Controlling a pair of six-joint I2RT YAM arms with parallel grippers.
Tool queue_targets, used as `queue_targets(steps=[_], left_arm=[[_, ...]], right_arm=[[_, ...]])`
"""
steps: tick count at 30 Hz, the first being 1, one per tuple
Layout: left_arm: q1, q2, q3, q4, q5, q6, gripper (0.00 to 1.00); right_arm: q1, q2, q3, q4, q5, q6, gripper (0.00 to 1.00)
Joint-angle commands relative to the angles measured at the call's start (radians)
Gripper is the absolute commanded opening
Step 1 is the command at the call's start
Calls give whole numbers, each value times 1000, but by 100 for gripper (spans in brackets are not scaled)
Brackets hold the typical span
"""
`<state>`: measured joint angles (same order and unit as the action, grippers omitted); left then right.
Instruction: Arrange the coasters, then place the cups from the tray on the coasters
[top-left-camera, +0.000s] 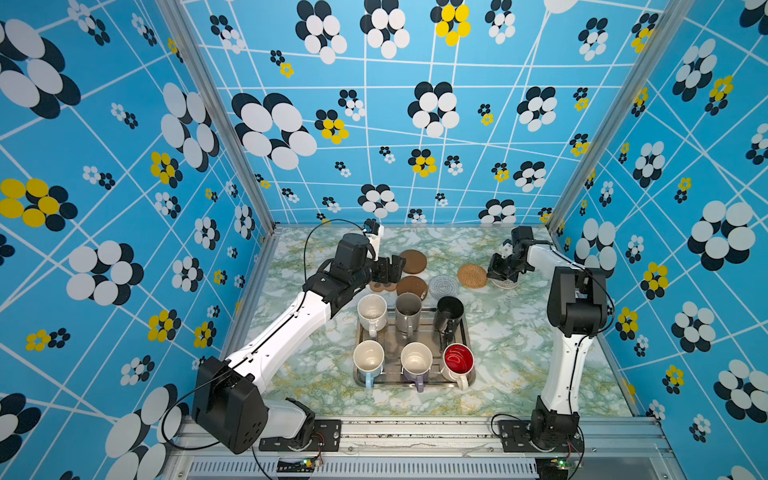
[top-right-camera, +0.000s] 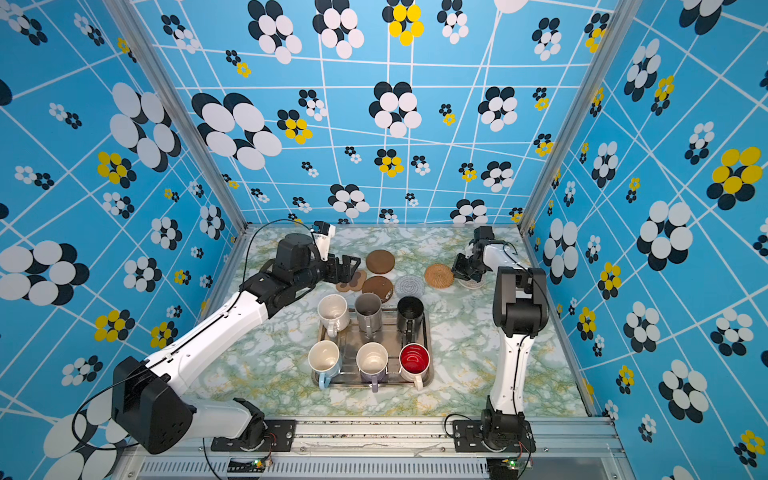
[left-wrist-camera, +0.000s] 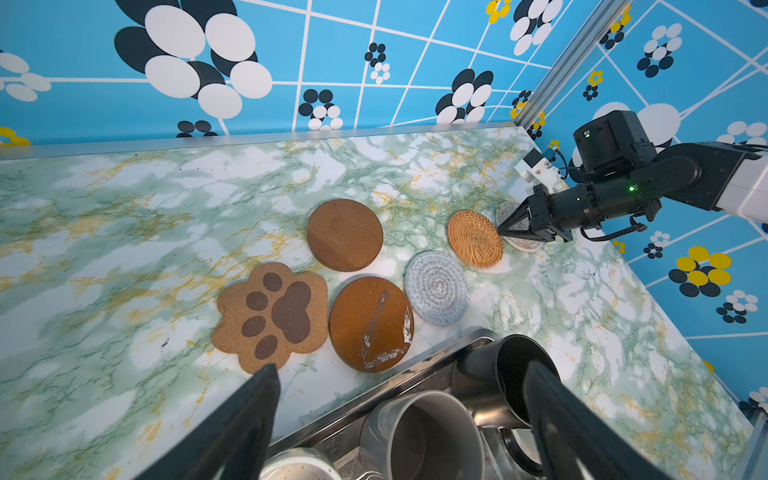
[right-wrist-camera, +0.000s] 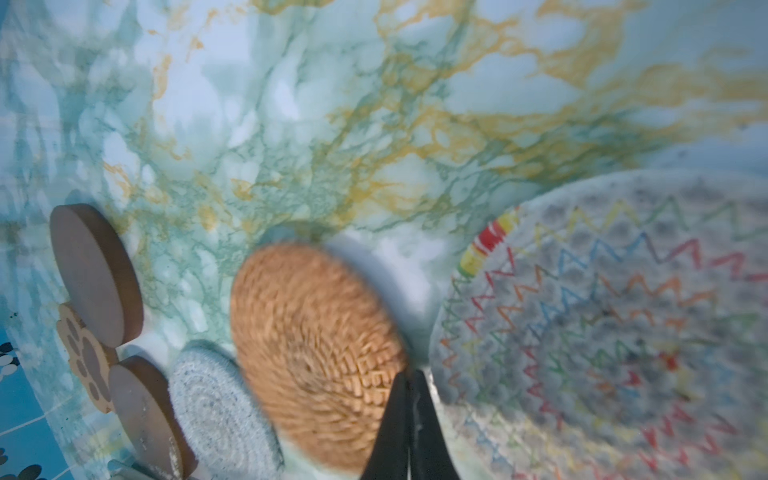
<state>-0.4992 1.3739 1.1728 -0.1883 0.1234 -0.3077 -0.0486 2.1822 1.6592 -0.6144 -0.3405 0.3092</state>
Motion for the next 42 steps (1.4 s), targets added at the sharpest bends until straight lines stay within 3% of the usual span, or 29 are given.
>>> queue_targets(steps=[1, 3, 11, 24, 34, 42], left_arm=[[-8, -7, 6, -5, -1, -10, 93], [-9, -8, 6, -4, -1, -10, 93], [-9, -10, 5, -1, 2, -10, 93], [-12, -19, -3, 0, 1, -8, 93], [-12, -33, -24, 4, -13, -6, 93], [-11, -35, -28, 5, -12, -8, 93]], right_arm=[[2, -73, -12, -38, 17, -7, 9], [3, -94, -13, -41, 20, -1, 19], [30, -229, -87, 0, 11, 21, 24], [100, -254, -239, 26, -3, 29, 8], [108, -198, -331, 85, -8, 70, 6], [108, -143, -313, 85, 11, 73, 6]])
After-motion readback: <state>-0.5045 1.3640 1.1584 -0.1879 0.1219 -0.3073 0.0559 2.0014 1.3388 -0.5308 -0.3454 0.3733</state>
